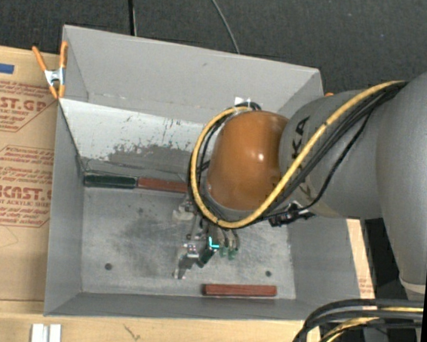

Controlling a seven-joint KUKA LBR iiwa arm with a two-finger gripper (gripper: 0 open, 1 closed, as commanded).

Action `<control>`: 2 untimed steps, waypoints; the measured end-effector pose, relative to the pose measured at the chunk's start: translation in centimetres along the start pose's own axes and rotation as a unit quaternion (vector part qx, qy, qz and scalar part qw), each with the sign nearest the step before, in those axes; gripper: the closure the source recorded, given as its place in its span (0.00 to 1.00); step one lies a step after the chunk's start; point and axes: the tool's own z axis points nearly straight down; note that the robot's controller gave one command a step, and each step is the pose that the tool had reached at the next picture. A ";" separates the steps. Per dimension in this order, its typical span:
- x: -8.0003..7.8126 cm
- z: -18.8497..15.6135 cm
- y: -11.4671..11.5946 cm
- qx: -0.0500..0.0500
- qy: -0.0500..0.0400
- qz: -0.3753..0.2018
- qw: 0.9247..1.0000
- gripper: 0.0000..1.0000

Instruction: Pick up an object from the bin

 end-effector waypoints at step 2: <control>-2.6 2.4 -3.2 -0.001 -0.007 -0.076 0.997 0.00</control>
Offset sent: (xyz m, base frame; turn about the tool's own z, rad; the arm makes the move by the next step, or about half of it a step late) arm 0.0600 -0.0940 -0.0746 -0.3437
